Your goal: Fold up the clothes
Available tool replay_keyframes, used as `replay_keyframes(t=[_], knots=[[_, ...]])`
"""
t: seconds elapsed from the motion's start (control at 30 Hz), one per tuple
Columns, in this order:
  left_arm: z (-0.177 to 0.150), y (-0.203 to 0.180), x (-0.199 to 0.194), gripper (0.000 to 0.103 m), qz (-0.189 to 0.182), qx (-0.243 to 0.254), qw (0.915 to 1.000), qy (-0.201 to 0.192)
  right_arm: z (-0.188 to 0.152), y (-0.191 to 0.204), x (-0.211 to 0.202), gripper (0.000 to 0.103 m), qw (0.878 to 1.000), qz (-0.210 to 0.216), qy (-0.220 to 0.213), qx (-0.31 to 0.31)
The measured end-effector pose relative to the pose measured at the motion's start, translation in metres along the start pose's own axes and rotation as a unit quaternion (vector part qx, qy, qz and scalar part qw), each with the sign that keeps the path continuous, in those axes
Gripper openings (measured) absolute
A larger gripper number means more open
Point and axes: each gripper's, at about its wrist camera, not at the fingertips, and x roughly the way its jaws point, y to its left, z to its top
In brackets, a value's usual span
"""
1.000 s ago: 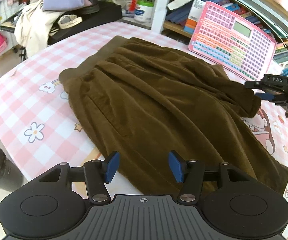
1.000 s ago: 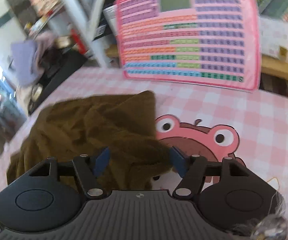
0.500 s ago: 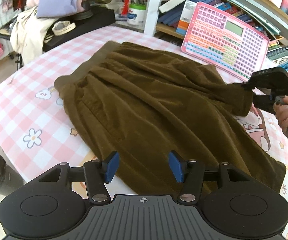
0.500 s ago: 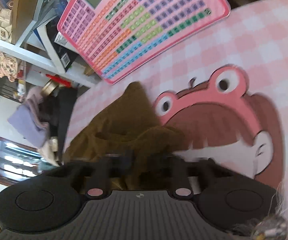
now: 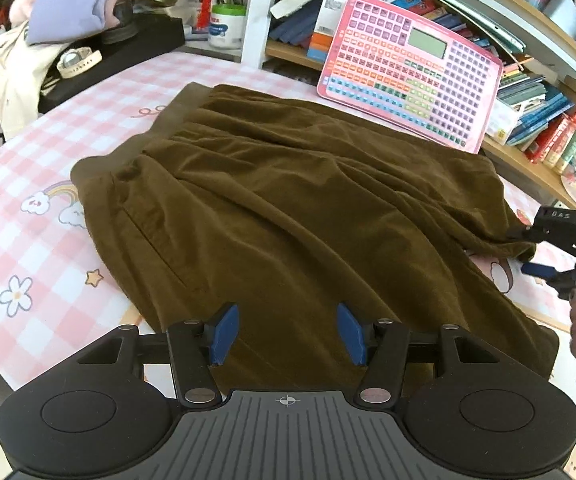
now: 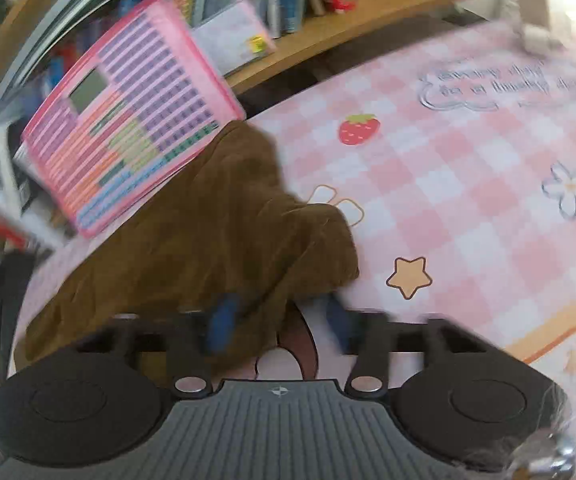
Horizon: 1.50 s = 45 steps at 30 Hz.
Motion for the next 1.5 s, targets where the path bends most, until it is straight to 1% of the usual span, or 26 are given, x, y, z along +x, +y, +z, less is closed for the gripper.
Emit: replay_keyframes(t=[0.1, 0.17, 0.23, 0.33, 0.43, 0.47, 0.53, 0.6, 0.63, 0.67, 0.7, 0.73, 0.77, 0.8, 0.83, 0.87, 0.9, 0.97, 1.0, 1.03, 1.23, 1.33, 1.4, 1.47, 1.5], knots=[[-0.002, 0.003, 0.000, 0.056, 0.002, -0.008, 1.0000, -0.001, 0.004, -0.001, -0.004, 0.058, 0.999, 0.024, 0.013, -0.028], [-0.003, 0.007, -0.003, 0.056, 0.006, -0.016, 0.9998, -0.006, 0.009, -0.002, -0.010, 0.058, 0.999, 0.019, 0.012, -0.046], [-0.004, 0.012, -0.005, 0.056, 0.011, -0.025, 0.9996, -0.010, 0.013, -0.007, -0.018, 0.055, 0.998, 0.007, -0.004, -0.064], [-0.007, 0.016, -0.007, 0.056, 0.021, -0.034, 0.9992, -0.009, 0.025, -0.004, -0.020, 0.054, 0.993, -0.010, -0.034, -0.113], [-0.009, 0.018, -0.009, 0.056, 0.028, -0.037, 0.9989, -0.007, 0.053, 0.008, 0.001, 0.053, 0.986, 0.007, -0.041, -0.159], [-0.010, 0.018, -0.010, 0.056, 0.030, -0.035, 0.9989, -0.007, 0.063, 0.012, 0.010, 0.052, 0.984, 0.014, -0.040, -0.172], [-0.011, 0.017, -0.014, 0.056, 0.035, -0.029, 0.9989, -0.009, 0.081, 0.021, 0.029, 0.048, 0.981, 0.014, -0.033, -0.193], [-0.013, 0.018, -0.018, 0.056, 0.043, -0.028, 0.9986, -0.010, 0.096, 0.028, 0.049, 0.047, 0.978, 0.002, -0.031, -0.205], [-0.014, 0.019, -0.020, 0.056, 0.048, -0.031, 0.9983, -0.009, 0.103, 0.032, 0.061, 0.045, 0.977, -0.013, -0.022, -0.214], [-0.015, 0.021, -0.021, 0.056, 0.053, -0.035, 0.9979, -0.008, 0.105, 0.034, 0.071, 0.042, 0.975, -0.027, -0.011, -0.220], [-0.016, 0.023, -0.022, 0.056, 0.058, -0.040, 0.9975, -0.006, 0.106, 0.036, 0.081, 0.036, 0.973, -0.041, -0.001, -0.227], [-0.017, 0.024, -0.022, 0.056, 0.063, -0.044, 0.9971, -0.004, 0.103, 0.040, 0.089, 0.029, 0.969, -0.046, 0.009, -0.242], [-0.018, 0.025, -0.022, 0.056, 0.067, -0.047, 0.9967, -0.002, 0.099, 0.044, 0.096, 0.025, 0.965, -0.049, 0.018, -0.259], [-0.018, 0.026, -0.022, 0.056, 0.070, -0.049, 0.9963, -0.001, 0.093, 0.050, 0.099, 0.022, 0.959, -0.044, 0.015, -0.281], [-0.017, 0.026, -0.022, 0.056, 0.072, -0.049, 0.9962, 0.000, 0.086, 0.058, 0.100, 0.022, 0.951, -0.036, 0.009, -0.305], [-0.016, 0.025, -0.022, 0.056, 0.072, -0.047, 0.9963, 0.000, 0.080, 0.064, 0.100, 0.022, 0.947, -0.020, 0.010, -0.322], [-0.015, 0.024, -0.021, 0.056, 0.072, -0.045, 0.9964, 0.000, 0.077, 0.068, 0.098, 0.022, 0.946, 0.005, 0.011, -0.325], [-0.014, 0.021, -0.021, 0.056, 0.070, -0.039, 0.9968, -0.001, 0.083, 0.063, 0.089, 0.035, 0.956, 0.086, 0.011, -0.282], [-0.013, 0.020, -0.020, 0.056, 0.068, -0.035, 0.9970, 0.000, 0.088, 0.055, 0.086, 0.044, 0.960, 0.121, 0.013, -0.251], [-0.013, 0.018, -0.019, 0.056, 0.068, -0.033, 0.9971, 0.000, 0.093, 0.047, 0.084, 0.045, 0.963, 0.154, 0.014, -0.219], [-0.013, 0.017, -0.015, 0.056, 0.066, -0.029, 0.9974, 0.007, 0.094, 0.030, 0.091, 0.043, 0.969, 0.102, 0.027, -0.224], [-0.013, 0.017, -0.015, 0.056, 0.069, -0.029, 0.9972, 0.008, 0.096, 0.026, 0.097, 0.042, 0.974, 0.120, 0.036, -0.189], [-0.013, 0.017, -0.016, 0.056, 0.072, -0.030, 0.9969, 0.009, 0.095, 0.033, 0.105, 0.041, 0.972, 0.114, 0.045, -0.200], [-0.013, 0.017, -0.017, 0.056, 0.075, -0.032, 0.9967, 0.008, 0.092, 0.047, 0.109, 0.034, 0.967, 0.098, 0.042, -0.231], [-0.013, 0.018, -0.017, 0.056, 0.075, -0.033, 0.9966, 0.008, 0.089, 0.053, 0.108, 0.018, 0.964, 0.085, 0.039, -0.250]])
